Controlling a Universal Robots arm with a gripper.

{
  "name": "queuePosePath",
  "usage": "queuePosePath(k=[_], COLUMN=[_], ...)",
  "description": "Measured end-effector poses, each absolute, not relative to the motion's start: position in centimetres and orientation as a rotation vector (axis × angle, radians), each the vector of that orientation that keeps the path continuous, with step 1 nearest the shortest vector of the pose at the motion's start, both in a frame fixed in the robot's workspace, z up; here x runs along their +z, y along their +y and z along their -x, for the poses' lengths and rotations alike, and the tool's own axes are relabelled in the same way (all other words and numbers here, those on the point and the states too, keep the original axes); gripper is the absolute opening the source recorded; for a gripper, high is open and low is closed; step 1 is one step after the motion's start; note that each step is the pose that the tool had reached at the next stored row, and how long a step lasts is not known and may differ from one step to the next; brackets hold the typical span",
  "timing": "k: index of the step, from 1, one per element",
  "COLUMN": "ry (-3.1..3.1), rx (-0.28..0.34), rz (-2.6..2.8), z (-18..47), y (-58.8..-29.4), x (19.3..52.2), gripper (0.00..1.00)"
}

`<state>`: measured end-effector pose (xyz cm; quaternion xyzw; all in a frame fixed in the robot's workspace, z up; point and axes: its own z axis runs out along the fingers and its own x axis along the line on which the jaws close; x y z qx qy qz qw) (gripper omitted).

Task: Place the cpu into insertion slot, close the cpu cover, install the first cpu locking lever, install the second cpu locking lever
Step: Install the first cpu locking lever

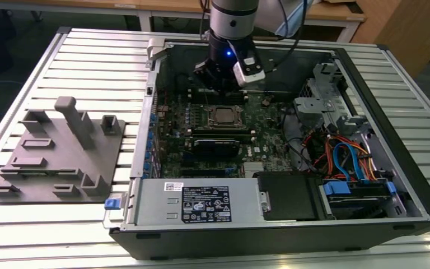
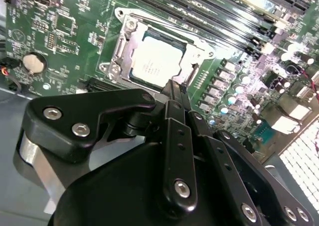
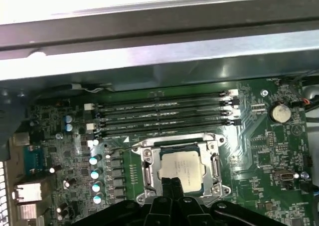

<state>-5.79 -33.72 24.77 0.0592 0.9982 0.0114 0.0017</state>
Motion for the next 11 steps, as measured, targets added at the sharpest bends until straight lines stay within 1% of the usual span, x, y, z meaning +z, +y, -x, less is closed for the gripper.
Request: queuePosePath(k=[3,5,11], ry=[3.13,3.129,3.125], rx=[0.054,0.093,0.1], rz=[-0.185,-0.185,-0.179], z=[6.2,6.5,7.3], y=[-33.7,-33.7,-33.7], x=[24.8,24.8,24.7], gripper=[0.1,0.1,0.1])
